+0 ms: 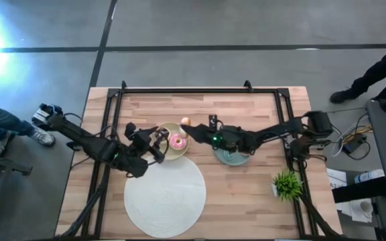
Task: Pick & Place donuts
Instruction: Put the purple donut on the brown plate
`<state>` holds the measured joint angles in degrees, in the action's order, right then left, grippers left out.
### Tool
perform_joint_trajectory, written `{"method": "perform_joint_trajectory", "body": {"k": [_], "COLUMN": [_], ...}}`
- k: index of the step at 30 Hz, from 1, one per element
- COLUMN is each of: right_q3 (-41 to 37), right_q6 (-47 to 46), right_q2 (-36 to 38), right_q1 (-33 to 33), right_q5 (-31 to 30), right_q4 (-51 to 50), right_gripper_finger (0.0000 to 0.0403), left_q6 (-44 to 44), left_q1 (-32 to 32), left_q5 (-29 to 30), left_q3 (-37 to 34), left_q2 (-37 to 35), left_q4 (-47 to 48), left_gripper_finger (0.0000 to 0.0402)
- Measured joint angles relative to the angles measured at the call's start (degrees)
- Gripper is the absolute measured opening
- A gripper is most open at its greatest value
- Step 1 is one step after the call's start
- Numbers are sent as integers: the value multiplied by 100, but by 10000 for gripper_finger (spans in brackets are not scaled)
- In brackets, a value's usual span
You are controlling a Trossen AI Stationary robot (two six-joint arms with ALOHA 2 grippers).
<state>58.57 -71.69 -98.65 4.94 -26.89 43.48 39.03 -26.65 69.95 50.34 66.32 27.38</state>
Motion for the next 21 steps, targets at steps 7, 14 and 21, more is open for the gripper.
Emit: {"method": "perform_joint_trajectory", "body": {"k": [7, 14, 21], "right_q3": [681, 926, 913], "right_q6": [137, 295, 310], "right_q2": [-483, -642, -623], "right_q1": [-177, -600, -818], "right_q5": [67, 472, 678], "right_q4": [0, -4, 5], "right_gripper_finger": [31, 31, 31], "left_q6": [-454, -900, -910], "left_q1": [2, 3, 214], "left_q5": [85, 165, 118], "left_q3": [-94, -104, -102], "left_q2": [0, 28, 36], "left_q4": [-495, -1085, -1449], "left_gripper_finger": [161, 161, 161]}}
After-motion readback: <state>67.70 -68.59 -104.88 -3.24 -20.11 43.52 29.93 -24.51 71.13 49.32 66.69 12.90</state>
